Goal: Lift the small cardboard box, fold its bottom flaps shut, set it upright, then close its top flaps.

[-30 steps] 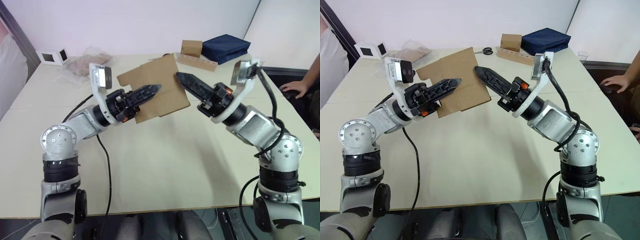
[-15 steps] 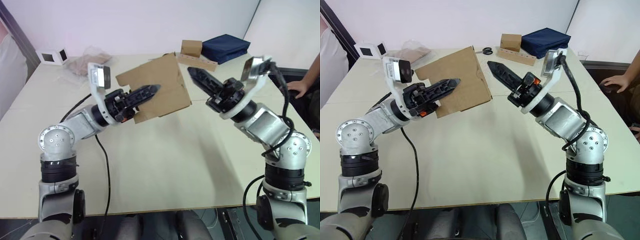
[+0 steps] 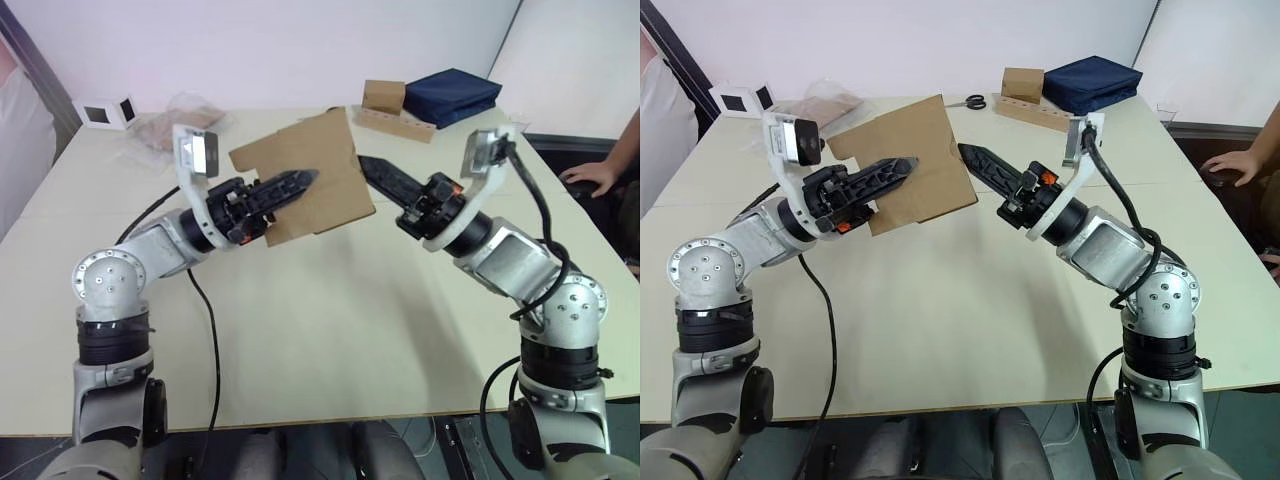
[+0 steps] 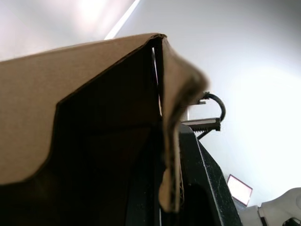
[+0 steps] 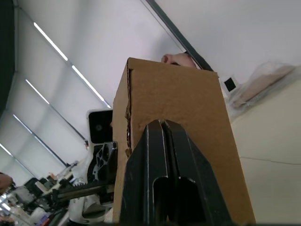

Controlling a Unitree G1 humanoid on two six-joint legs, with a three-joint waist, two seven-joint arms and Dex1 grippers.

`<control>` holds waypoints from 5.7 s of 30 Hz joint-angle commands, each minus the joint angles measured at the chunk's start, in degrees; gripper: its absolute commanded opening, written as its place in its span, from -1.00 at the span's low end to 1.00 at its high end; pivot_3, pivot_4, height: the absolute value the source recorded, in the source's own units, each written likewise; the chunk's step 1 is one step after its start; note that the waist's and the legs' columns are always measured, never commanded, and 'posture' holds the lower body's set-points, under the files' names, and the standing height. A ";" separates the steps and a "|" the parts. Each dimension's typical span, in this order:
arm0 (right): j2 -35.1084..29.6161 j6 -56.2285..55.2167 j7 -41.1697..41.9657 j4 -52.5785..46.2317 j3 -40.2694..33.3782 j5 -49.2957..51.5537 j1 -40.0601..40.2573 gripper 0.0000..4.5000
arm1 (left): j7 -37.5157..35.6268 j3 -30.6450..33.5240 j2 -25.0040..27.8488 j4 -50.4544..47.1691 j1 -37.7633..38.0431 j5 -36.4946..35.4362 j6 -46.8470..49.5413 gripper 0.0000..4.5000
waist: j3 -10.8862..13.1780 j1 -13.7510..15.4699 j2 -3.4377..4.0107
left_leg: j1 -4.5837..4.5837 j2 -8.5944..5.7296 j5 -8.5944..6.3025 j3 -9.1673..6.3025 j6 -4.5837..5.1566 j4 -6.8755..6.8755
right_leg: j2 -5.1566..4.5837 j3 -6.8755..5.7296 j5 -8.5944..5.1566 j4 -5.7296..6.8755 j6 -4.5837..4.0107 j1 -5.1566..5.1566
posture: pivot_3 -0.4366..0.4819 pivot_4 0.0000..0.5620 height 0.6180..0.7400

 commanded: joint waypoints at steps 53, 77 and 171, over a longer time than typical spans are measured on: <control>-6.09 -0.73 13.01 -13.88 -0.89 -29.97 16.89 -1.00 | -57.31 -62.95 12.47 24.86 -44.36 75.52 -34.68 0.32 | 0.36 -0.12 -0.09 | -0.90 -0.03 0.11 -0.03 0.11 0.20 | 0.05 -0.01 0.02 0.32 0.01 -0.94 | -0.05 -0.47 1.00; -5.24 -5.76 18.74 -6.48 4.33 -43.98 9.72 -1.00 | -40.59 -20.41 15.59 22.77 -33.66 54.21 -14.45 0.98 | 0.36 -0.26 -0.05 | -0.89 -0.04 0.13 -0.04 0.09 0.26 | 0.00 -0.02 0.02 0.43 0.02 -0.98 | -0.05 -0.47 1.00; -4.47 -6.07 39.94 1.78 8.01 -58.80 6.72 -1.00 | -14.96 -4.43 11.62 -12.48 19.39 37.36 -12.64 -0.99 | 0.17 -0.18 -0.11 | -0.75 -0.06 0.28 -0.02 -0.19 0.33 | -0.06 0.00 0.04 0.81 -0.01 -0.95 | -0.05 -0.47 1.00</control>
